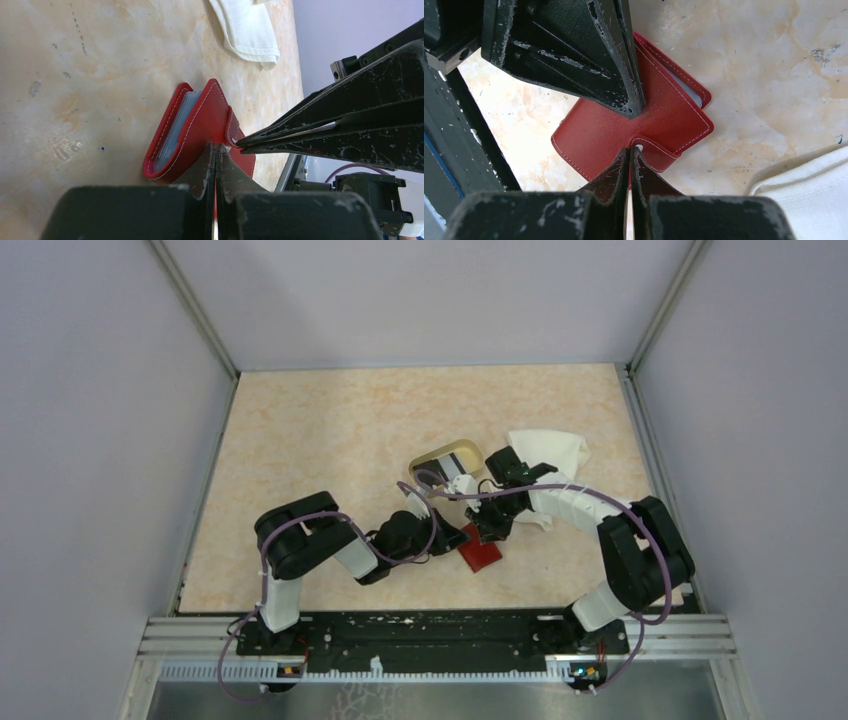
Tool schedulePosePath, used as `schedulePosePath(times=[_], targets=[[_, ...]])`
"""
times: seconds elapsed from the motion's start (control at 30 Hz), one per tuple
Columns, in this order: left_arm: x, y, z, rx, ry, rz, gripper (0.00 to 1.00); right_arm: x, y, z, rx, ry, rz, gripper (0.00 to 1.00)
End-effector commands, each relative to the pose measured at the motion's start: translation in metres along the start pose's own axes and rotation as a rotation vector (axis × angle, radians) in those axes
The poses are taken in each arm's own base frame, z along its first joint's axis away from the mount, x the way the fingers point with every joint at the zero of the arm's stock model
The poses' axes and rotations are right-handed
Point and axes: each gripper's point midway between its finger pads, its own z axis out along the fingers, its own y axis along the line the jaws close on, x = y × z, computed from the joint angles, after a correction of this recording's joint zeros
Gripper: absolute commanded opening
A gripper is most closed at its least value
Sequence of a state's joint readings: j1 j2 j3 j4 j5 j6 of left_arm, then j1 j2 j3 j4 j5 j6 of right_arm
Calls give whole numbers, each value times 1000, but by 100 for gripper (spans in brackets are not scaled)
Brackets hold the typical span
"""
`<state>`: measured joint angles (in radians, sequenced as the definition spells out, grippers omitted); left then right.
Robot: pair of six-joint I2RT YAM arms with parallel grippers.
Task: Put the credit cards into the card holder
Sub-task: Close the card holder at the center of the board.
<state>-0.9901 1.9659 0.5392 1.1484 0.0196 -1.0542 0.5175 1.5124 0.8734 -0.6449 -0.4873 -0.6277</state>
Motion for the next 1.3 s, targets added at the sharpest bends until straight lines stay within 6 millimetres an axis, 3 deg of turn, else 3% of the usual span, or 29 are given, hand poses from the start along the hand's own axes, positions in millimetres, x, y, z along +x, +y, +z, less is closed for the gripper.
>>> schedulePosePath(times=[0.0, 1.27], targets=[[7, 11, -4, -27, 27, 6, 0, -14, 5, -4, -20, -23, -38, 0], [7, 10, -5, -14, 29, 6, 0, 8, 22, 20, -45, 127, -105, 0]])
